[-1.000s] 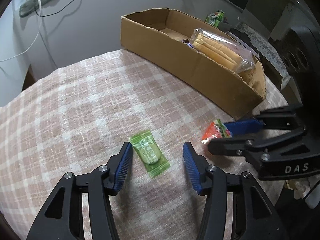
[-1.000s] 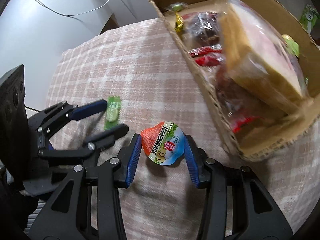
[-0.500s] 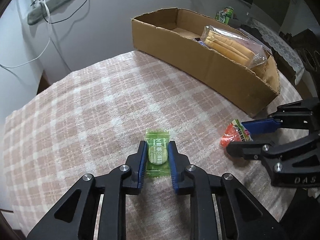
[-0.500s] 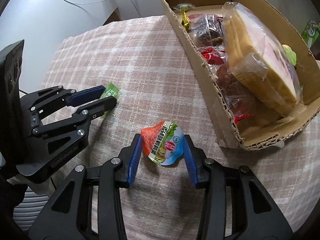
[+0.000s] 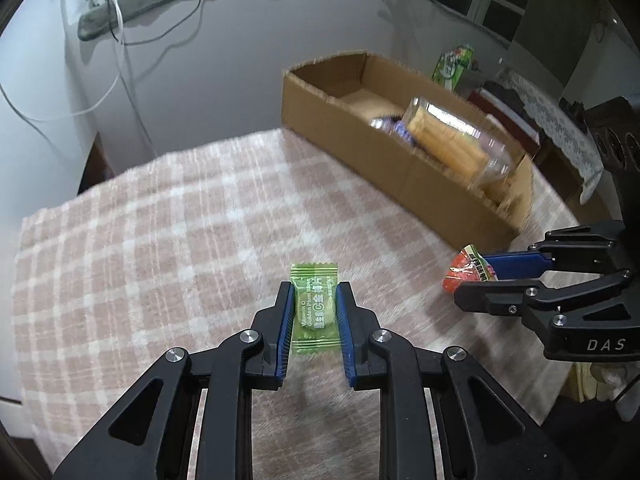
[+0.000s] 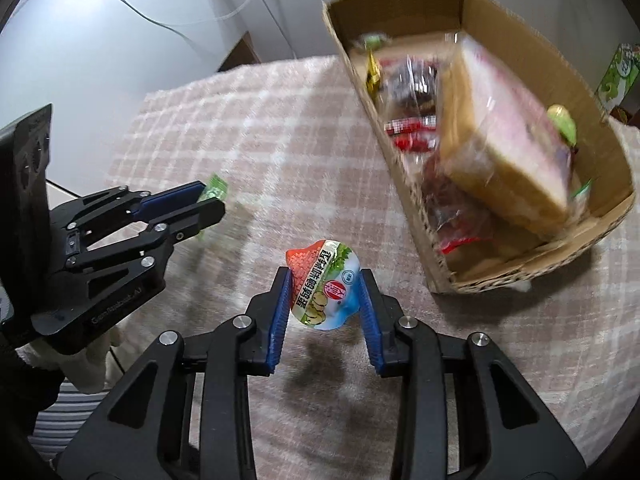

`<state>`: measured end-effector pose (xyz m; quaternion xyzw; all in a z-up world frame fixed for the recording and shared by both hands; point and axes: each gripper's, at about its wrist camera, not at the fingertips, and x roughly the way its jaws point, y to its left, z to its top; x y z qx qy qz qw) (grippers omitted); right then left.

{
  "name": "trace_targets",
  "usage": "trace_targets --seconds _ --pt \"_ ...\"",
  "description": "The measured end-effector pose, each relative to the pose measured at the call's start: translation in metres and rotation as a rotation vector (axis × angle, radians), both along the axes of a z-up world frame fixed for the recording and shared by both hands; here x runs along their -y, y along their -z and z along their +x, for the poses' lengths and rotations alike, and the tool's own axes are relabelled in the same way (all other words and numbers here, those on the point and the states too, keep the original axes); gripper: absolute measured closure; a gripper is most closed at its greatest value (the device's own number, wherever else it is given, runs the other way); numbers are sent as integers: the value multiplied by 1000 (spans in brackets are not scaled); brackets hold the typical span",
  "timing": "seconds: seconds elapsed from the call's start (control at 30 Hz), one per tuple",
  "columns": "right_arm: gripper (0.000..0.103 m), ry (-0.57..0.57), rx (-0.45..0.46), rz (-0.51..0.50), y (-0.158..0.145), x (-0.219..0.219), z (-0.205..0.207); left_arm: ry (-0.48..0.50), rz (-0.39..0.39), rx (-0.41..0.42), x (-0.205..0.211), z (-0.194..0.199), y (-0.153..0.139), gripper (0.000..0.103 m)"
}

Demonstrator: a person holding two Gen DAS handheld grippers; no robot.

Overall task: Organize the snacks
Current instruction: 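Carry both candies over the cardboard box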

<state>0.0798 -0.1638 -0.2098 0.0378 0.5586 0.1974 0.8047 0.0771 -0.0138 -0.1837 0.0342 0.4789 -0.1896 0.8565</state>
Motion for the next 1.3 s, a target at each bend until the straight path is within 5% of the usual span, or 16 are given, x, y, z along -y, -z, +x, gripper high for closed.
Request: trace_targets --seconds 0.53,1.3 --pt "69 91 159 6 -77 56 38 64 -18 134 39 49 -59 84" --pt "68 168 145 -13 -66 99 95 127 -44 133 97 102 -65 82"
